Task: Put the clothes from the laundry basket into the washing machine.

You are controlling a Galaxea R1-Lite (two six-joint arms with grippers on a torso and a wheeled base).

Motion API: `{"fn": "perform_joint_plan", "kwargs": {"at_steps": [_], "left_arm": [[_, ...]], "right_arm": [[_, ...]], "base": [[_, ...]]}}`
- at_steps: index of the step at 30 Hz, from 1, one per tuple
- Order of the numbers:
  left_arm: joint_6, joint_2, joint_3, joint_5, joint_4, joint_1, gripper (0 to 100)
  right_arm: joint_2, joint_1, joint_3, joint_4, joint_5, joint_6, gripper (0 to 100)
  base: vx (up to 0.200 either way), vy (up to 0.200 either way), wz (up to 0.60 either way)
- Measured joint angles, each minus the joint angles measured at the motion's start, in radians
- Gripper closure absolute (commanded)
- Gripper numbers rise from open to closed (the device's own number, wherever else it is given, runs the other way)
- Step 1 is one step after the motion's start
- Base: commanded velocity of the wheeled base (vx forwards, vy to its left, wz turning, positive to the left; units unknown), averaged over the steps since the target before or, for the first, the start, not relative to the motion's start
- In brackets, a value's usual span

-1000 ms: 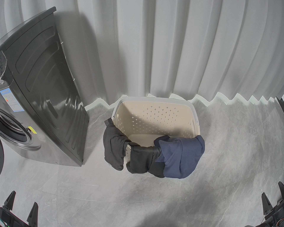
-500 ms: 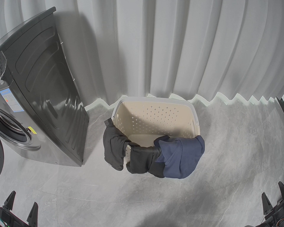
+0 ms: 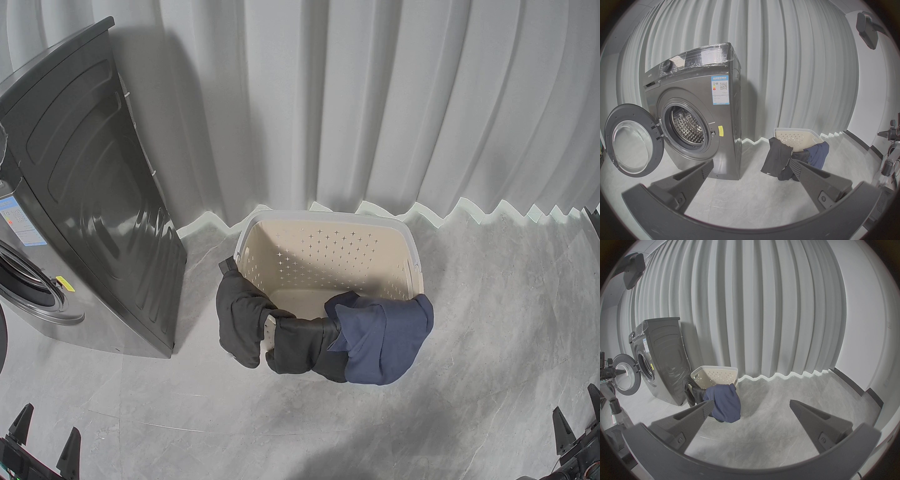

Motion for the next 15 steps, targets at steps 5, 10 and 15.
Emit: {"fn": "perform_joint_plan", "kwargs": {"at_steps": [5,10,15], "left_arm": [[0.001,0.000,0.000,0.000,0.000,0.000,0],[0.001,0.000,0.000,-0.001,0.000,0.000,0],[0.001,0.000,0.000,0.000,0.000,0.000,0]], "right_arm": [[0.000,0.000,0.000,-0.001,0.003,0.000,0],[0.000,0.000,0.000,-0.002,0.002,0.001,0],[0.000,-0.001,0.000,-0.006,0.000,0.006,0]], "base": [[0.000,0.000,0.00],[0.000,0.000,0.00],[0.000,0.000,0.00]]}}
